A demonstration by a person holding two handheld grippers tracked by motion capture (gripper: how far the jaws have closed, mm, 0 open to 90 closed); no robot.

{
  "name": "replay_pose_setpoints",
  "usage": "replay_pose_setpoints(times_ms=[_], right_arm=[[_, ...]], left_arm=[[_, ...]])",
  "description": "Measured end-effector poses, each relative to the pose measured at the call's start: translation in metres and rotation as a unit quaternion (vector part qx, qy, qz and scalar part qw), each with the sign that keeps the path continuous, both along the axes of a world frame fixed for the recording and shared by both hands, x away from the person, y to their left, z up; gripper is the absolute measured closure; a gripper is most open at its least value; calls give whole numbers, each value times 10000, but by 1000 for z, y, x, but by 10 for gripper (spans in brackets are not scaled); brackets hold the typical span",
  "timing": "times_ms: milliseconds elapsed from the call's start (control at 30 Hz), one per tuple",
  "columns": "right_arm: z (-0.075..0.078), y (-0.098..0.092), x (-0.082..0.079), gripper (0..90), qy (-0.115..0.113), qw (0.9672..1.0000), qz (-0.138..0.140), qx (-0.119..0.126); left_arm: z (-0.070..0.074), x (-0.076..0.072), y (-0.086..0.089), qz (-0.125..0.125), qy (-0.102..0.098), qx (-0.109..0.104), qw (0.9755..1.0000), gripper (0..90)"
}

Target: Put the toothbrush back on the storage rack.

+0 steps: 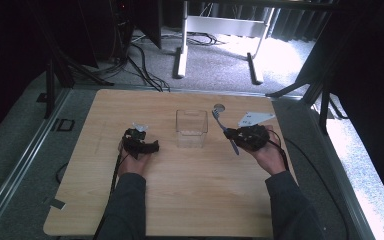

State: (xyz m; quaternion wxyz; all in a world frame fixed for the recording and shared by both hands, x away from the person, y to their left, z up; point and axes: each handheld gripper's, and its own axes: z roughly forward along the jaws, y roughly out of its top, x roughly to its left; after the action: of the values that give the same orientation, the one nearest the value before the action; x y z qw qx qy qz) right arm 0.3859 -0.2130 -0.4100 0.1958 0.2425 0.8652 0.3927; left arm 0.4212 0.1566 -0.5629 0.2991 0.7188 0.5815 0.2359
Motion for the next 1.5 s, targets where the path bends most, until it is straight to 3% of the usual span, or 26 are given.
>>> replay_pose_setpoints(times_ms=[700, 1500], right_arm=[[2, 3, 11, 825, -87, 9985, -112, 528], [2, 3, 17, 825, -172, 9919, -248, 1233]], left_arm=[[0, 0, 0, 3, 3, -1, 10000, 118], [0, 0, 0, 0, 5, 2, 10000, 118]])
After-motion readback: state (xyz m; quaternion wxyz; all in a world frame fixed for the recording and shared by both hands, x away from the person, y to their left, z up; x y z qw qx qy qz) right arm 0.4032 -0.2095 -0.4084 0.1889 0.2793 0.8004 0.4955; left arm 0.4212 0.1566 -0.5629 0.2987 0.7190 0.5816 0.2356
